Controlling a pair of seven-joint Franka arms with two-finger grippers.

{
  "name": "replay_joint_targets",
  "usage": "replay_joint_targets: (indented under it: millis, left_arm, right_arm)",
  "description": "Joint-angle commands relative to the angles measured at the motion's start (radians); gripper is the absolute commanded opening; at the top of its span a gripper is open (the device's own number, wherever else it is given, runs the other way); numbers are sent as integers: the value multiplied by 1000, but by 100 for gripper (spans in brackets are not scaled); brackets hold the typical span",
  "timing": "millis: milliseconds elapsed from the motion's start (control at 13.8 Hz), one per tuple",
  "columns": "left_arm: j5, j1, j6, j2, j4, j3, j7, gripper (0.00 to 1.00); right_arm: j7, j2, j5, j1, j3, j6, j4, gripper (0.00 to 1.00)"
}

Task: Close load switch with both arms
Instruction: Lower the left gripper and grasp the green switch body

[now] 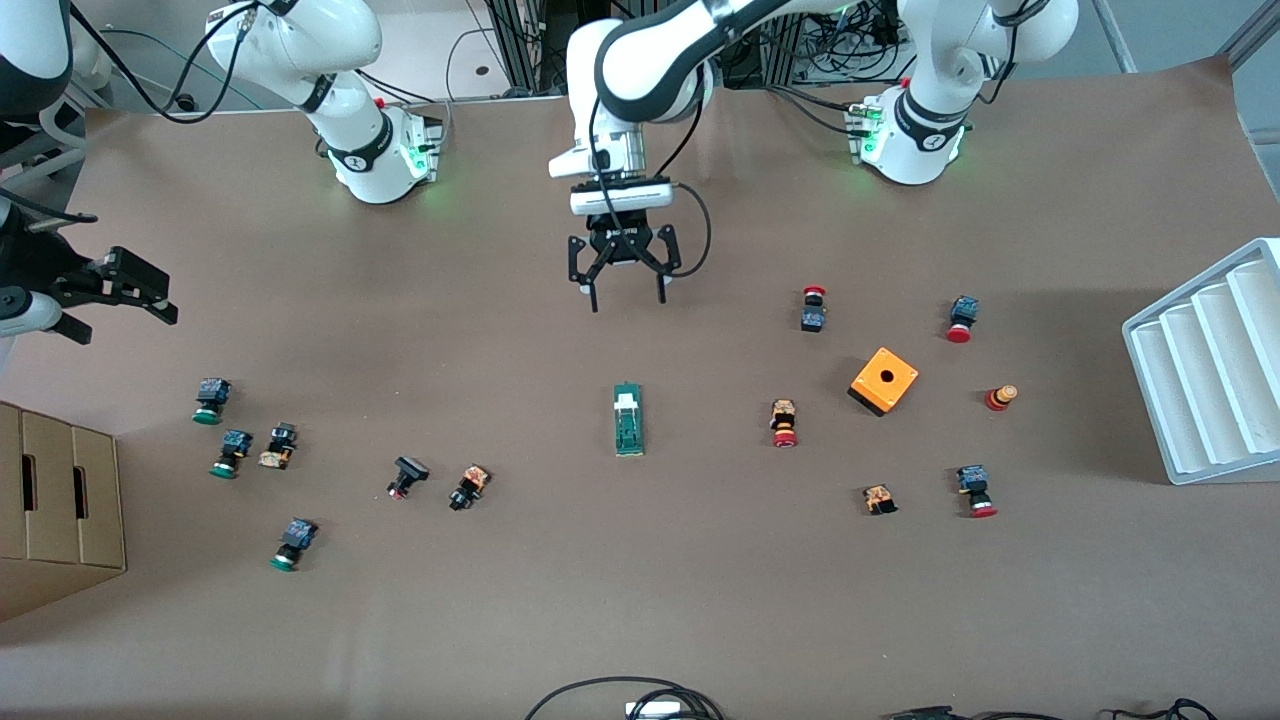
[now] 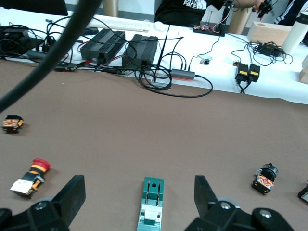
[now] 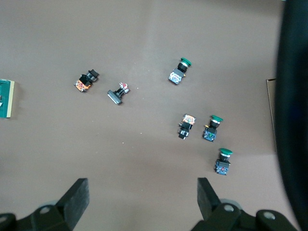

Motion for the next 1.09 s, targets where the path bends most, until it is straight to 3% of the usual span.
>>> replay_joint_targets:
  millis: [0,581,1016]
  left_arm:
    - [108,-40,-68,107,53,11,-83,100]
    - [354,-85,-275,286,87,17,-243,100]
    - [467,-131,-344,454,221,44,-279,100]
  right_arm:
    - [-8,2,-14,4,-5,-9,10,100]
    - [-8,3,-14,4,-5,-11,10,100]
    - [-10,3,-14,1,-5,-5,10,100]
